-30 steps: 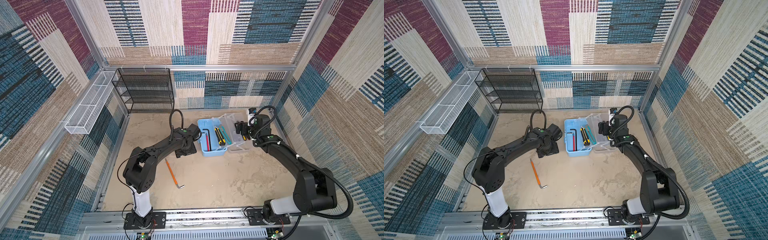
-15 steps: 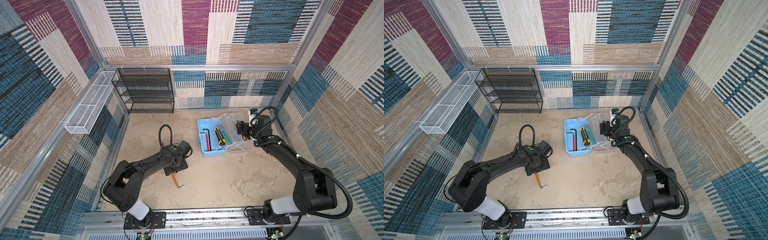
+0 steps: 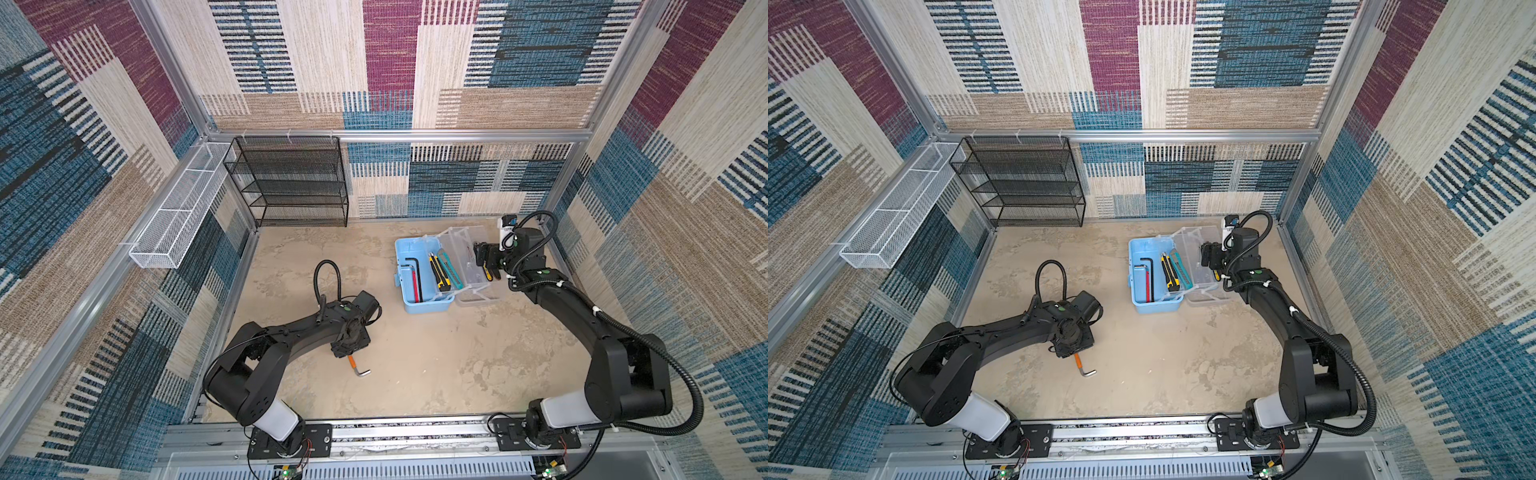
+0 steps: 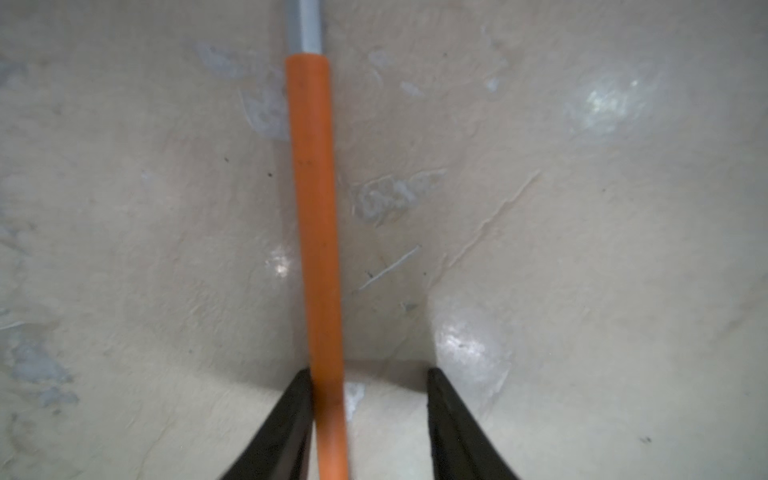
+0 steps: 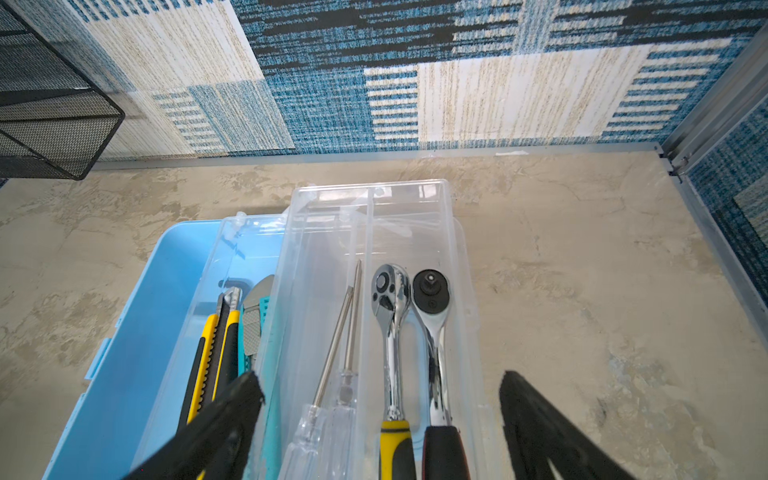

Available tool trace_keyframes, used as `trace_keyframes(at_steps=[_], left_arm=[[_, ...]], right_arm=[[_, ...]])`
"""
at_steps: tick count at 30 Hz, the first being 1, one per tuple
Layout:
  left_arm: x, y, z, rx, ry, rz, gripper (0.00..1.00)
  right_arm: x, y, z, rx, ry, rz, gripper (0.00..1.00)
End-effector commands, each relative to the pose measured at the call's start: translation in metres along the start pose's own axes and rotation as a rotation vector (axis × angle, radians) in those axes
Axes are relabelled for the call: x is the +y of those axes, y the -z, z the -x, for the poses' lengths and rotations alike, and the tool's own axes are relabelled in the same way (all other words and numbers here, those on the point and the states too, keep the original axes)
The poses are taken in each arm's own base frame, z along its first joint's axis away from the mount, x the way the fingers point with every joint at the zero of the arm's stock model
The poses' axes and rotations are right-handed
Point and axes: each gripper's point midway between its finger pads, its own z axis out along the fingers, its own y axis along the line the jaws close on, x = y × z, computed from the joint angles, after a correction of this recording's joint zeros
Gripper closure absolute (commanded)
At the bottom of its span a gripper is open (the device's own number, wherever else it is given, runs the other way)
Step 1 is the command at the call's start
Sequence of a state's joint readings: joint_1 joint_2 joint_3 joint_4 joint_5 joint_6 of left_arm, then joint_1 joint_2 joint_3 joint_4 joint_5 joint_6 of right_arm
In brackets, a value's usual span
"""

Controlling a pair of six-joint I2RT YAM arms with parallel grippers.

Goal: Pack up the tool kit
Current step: 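Move the left gripper back down onto the orange hex key and close on it, then lift the orange hex key and carry it over the blue box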

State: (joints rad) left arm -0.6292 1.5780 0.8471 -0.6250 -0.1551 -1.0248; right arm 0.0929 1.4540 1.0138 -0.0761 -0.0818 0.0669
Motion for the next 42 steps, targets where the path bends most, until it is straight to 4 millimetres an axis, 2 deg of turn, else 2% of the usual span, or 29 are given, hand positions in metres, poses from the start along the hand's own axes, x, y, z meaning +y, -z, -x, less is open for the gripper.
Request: trace_keyframes(at_steps=[1,6,11,20,27,33,37,42], left_arm=[[-0.003,-0.009,-0.01,0.053,-0.01,-0.01,0.66],[-0.01,-0.01,-0.009,0.065,-0.049,-0.015,0.85],[-0.023,-0.012,-0.005,0.08,-0.094,-0.02,1.0],[-0.059,-0.005,0.009,0.061,-0.146,-0.071,1.0],[-0.072,0.007,0.021,0.016,-0.178,-0.104,1.0],[-0.084,0.024,0.038,-0.047,-0.223,-0.128,1.0],[-0.094,0.039,0.052,-0.097,-0.245,-0.141,1.0],[-0.125,0.073,0.083,-0.192,-0.293,-0.193,1.0]], right_arm=[[-0.011,0.0,0.007,-0.019,0.005,-0.04,0.08],[-0.032,-0.002,0.009,-0.018,-0.029,-0.083,0.08],[-0.041,-0.009,0.003,-0.001,-0.049,-0.086,0.09],[-0.061,-0.019,-0.005,-0.025,-0.133,-0.045,0.1],[-0.049,-0.023,-0.012,-0.024,-0.153,0.079,0.1],[-0.048,-0.029,-0.025,0.003,-0.177,0.107,0.1],[-0.045,-0.028,-0.024,-0.002,-0.185,0.124,0.1],[-0.042,-0.027,-0.021,-0.004,-0.187,0.142,0.11]])
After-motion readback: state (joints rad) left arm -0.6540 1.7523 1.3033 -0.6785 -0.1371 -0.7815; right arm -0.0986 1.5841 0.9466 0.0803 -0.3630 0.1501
